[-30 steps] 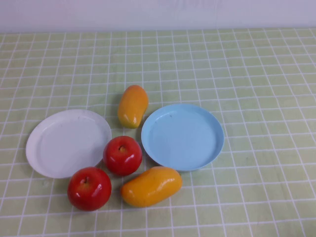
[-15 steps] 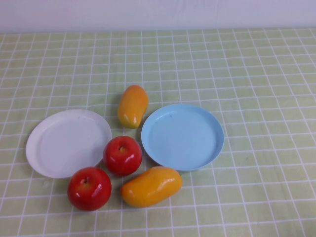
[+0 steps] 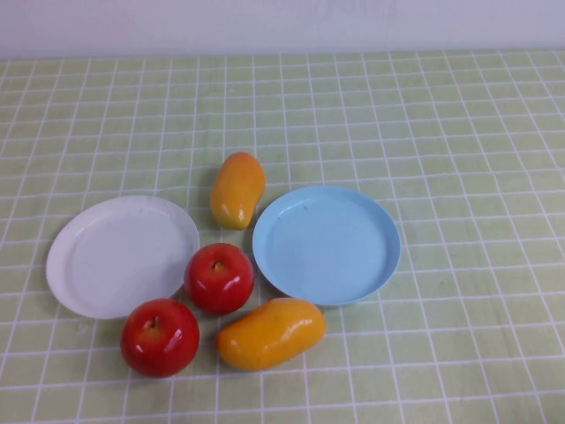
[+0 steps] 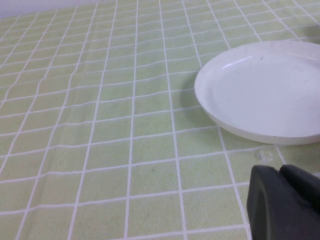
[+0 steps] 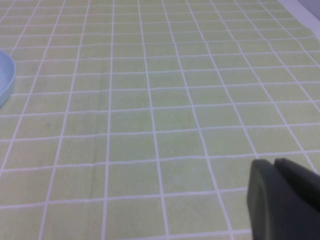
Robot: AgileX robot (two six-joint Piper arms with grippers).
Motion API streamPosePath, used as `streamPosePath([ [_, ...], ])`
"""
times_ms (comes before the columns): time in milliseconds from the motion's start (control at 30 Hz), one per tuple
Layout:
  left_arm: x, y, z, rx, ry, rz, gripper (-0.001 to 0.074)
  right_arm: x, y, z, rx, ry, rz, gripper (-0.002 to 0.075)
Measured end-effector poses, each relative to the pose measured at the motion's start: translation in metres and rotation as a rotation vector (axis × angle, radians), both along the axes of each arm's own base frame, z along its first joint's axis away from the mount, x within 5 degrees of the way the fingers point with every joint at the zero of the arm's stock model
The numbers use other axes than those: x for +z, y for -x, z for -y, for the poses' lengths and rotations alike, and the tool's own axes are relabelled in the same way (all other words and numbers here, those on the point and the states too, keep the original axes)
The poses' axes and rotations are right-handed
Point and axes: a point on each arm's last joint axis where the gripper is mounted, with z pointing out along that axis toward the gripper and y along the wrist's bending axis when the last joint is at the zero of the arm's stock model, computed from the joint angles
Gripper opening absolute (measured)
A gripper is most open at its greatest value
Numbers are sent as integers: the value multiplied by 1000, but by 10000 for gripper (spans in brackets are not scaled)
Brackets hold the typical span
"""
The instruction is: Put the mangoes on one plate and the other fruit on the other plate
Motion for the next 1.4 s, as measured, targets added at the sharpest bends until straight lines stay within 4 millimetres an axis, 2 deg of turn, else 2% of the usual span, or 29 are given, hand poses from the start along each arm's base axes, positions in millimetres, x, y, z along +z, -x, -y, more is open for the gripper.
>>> streamPosePath([
  [267,0,0,2,-6,73,3,1,0,0,0,0,0,0,-16],
  [500,12,-2,9,-10,453,107,1,0,0,0,0,0,0,-16],
  [633,19,-3,9,0,591,181,1,0,0,0,0,0,0,-16],
  [767,25,-3,7,10,638,245,1,0,0,0,0,0,0,-16],
  [967,26,-3,7,19,710,249,1,0,0,0,0,0,0,-16],
  [1033,25,-3,8,22,763,219,1,0,0,0,0,0,0,-17],
  [1133,34,-5,14,17,799,78,1,0,0,0,0,0,0,-16],
  [1233,55,-12,20,1,759,-75,1,0,0,0,0,0,0,-16],
  [1400,97,-37,30,-96,554,-337,1,0,0,0,0,0,0,-16],
])
